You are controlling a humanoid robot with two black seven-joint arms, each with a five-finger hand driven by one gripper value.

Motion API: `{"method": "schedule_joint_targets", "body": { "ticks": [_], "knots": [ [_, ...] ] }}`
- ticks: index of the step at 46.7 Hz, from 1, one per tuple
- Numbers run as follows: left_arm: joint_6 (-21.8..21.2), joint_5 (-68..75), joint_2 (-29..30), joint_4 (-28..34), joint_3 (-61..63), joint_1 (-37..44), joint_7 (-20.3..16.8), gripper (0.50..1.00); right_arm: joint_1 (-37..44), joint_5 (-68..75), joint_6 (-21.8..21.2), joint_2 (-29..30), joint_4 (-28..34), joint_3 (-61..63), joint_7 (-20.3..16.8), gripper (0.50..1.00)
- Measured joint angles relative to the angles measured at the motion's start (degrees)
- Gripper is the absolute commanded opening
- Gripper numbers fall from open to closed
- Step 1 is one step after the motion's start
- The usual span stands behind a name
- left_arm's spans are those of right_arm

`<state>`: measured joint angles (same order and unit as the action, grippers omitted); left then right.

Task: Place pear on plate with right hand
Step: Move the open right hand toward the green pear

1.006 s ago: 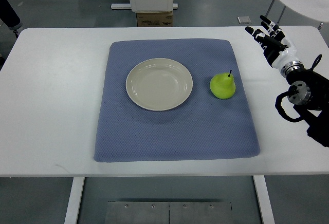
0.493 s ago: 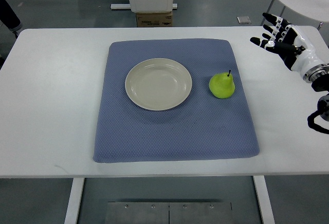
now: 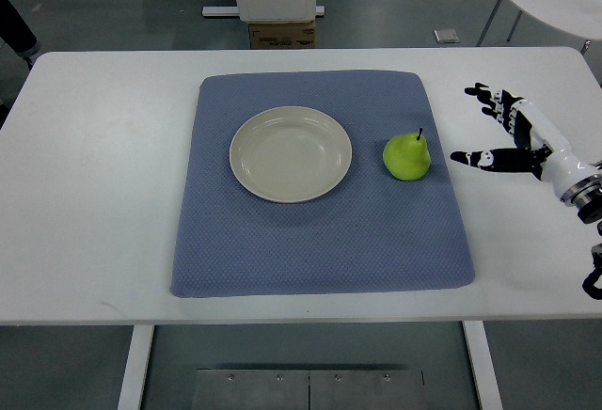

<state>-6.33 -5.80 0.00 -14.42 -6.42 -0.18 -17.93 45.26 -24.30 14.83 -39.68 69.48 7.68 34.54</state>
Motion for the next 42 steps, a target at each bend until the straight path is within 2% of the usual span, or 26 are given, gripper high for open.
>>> {"method": "schedule_joint_targets", "body": {
  "ticks": [10,23,42],
  "knots": [
    [0.0,0.0,0.0,0.0,0.0,0.0,0.0,1.000,0.3,-0.1,1.1,1.5,0.5,-1.1,-0.8,1.000],
    [0.0,0.0,0.0,0.0,0.0,0.0,0.0,1.000,3.4,-1.4,1.4,4.3,0.5,-5.5,-5.5,1.000],
    [0.0,0.0,0.0,0.0,0.0,0.0,0.0,1.000,6.3,-1.4,6.6,9.7,-1.0,-9.2,-9.5,1.000]
  ]
}}
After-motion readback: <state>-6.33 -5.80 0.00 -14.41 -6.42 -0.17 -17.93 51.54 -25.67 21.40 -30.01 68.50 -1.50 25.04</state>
